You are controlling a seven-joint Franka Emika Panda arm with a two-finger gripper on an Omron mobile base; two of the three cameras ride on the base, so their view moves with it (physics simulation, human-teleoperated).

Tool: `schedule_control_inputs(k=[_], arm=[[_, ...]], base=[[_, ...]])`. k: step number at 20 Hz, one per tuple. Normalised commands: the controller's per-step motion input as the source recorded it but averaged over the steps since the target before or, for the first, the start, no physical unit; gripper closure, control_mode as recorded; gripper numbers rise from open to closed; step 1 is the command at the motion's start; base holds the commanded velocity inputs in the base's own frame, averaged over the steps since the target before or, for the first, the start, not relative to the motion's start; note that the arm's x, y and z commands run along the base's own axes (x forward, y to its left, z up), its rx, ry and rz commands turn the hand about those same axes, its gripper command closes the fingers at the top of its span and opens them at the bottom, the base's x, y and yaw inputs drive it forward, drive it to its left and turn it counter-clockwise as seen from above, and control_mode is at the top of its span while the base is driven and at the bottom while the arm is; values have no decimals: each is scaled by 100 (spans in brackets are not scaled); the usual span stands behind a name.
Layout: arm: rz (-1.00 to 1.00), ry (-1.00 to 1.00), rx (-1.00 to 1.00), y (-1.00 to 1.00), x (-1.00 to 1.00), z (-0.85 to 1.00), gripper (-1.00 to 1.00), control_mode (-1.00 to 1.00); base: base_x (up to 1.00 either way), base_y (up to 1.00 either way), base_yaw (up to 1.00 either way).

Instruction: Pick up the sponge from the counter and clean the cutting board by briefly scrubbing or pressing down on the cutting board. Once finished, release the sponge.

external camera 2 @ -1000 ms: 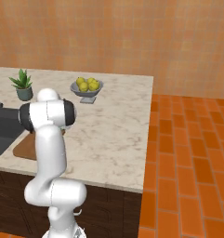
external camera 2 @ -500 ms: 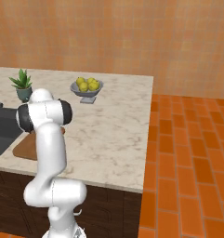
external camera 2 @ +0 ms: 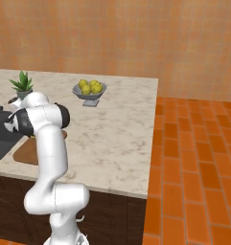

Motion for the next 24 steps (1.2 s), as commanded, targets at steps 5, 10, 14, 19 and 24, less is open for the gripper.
schedule_control_inputs(k=[5,10,14,19,24], arm=[[3,0,-1,-25,-100,-74,100,-100],[4,0,0,-44,-100,-67,100,-100],[-6,0,29,-97,-2,47,100,-100],[-14,8,22,-100,23,21,100,-100],[-21,7,5,-100,11,-6,100,-100]], base=[[0,0,0],[0,0,0],[0,0,0],[0,0,0],[0,0,0]])
